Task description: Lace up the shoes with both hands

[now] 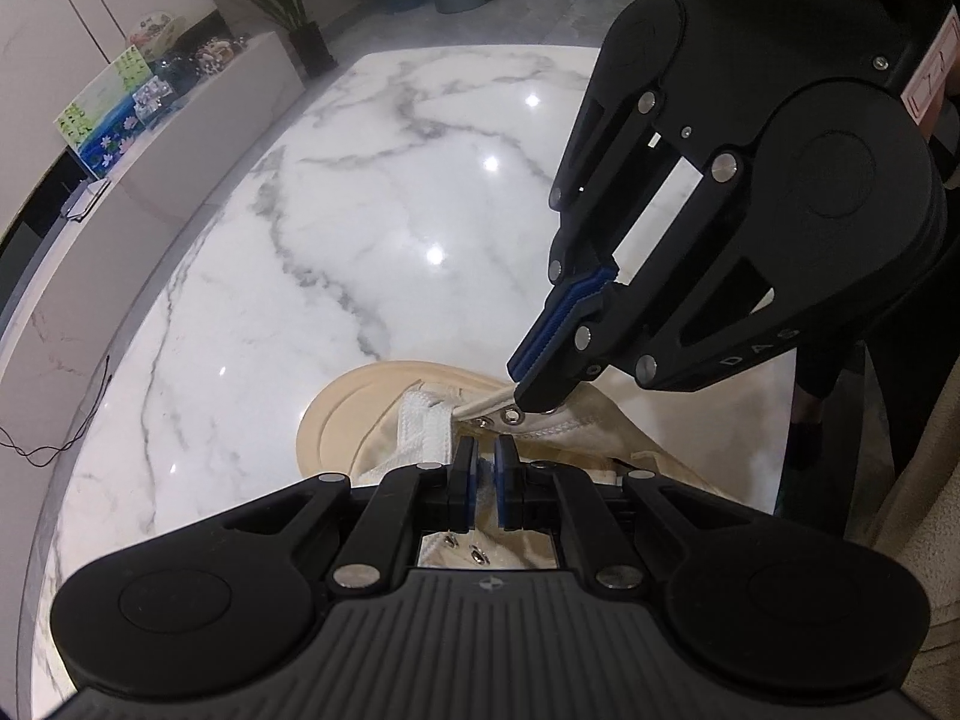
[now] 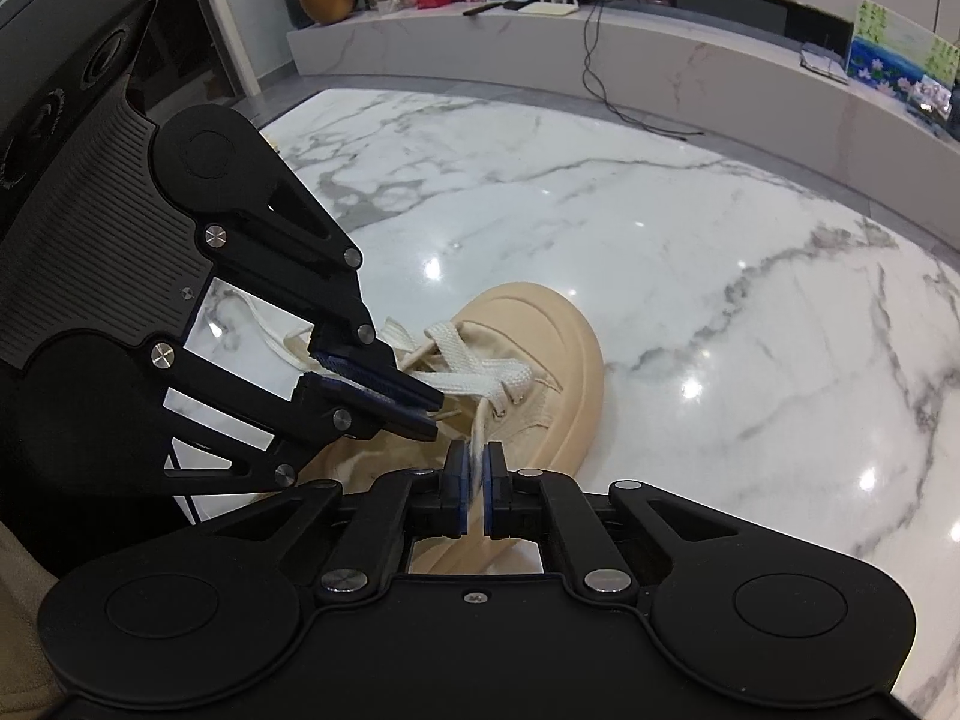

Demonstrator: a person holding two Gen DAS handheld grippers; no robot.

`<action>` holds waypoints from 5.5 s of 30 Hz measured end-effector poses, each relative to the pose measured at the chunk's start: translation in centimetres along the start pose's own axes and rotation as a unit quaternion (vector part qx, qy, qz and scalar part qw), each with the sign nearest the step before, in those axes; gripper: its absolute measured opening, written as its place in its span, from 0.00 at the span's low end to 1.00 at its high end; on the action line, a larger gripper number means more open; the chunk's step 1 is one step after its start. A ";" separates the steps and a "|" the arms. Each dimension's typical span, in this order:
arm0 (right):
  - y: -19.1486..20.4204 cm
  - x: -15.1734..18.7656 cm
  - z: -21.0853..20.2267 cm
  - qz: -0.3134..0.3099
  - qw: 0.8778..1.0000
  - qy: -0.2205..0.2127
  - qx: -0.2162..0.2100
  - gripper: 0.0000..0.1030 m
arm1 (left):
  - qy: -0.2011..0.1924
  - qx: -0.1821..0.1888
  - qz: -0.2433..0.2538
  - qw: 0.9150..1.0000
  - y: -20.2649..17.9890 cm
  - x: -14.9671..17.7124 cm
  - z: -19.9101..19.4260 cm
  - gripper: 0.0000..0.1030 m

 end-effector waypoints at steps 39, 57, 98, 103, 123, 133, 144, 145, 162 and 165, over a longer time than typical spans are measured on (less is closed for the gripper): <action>-0.1 0.1 0.0 -0.011 1.000 -0.009 -0.009 0.03 | 0.056 -0.062 0.163 0.983 -1.9 0.6 0.7 0.13; 0.1 0.0 -0.1 -0.013 1.000 -0.009 -0.011 0.03 | 0.104 -0.004 0.311 0.945 -3.2 1.3 2.3 0.14; 4.3 -1.5 0.7 -0.171 0.982 -0.057 -0.059 0.02 | -0.020 0.011 0.131 0.991 0.3 -0.3 -2.7 0.05; 4.1 -1.6 0.5 -0.171 0.983 -0.045 -0.052 0.01 | -0.013 0.013 0.149 0.989 -0.1 0.3 -2.7 0.06; 4.7 -1.3 1.0 -0.232 0.972 -0.013 -0.021 0.01 | 0.011 -0.018 0.221 0.975 -2.2 0.3 -0.3 0.10; 4.4 -1.5 0.7 -0.229 0.973 -0.016 -0.031 0.01 | -0.005 -0.043 0.214 0.976 -1.8 0.3 -0.4 0.21; 4.4 -1.1 0.5 -0.228 0.973 -0.010 -0.035 0.01 | -0.011 -0.063 0.209 0.976 -1.7 0.1 -0.4 0.36; 4.3 -1.1 0.4 -0.227 0.973 -0.010 -0.036 0.01 | -0.010 -0.061 0.209 0.976 -1.8 0.1 -0.4 0.34; 3.0 -3.1 1.0 -0.214 0.976 -0.017 -0.033 0.02 | 0.016 -0.069 0.194 0.979 -2.3 1.3 0.0 0.02; 2.3 -3.2 1.2 -0.205 0.979 -0.015 -0.018 0.04 | 0.018 -0.074 0.167 0.983 -1.9 1.2 0.1 0.02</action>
Point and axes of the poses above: each gripper's, at about its wrist camera, not at the fingertips, and z roughly the way its jaws point, y to its left, x to its underside, the point moved 7 cm from there along z, roughly the way its jaws point, and after that the axes turned 6 degrees about -y, right-handed, at the moved point
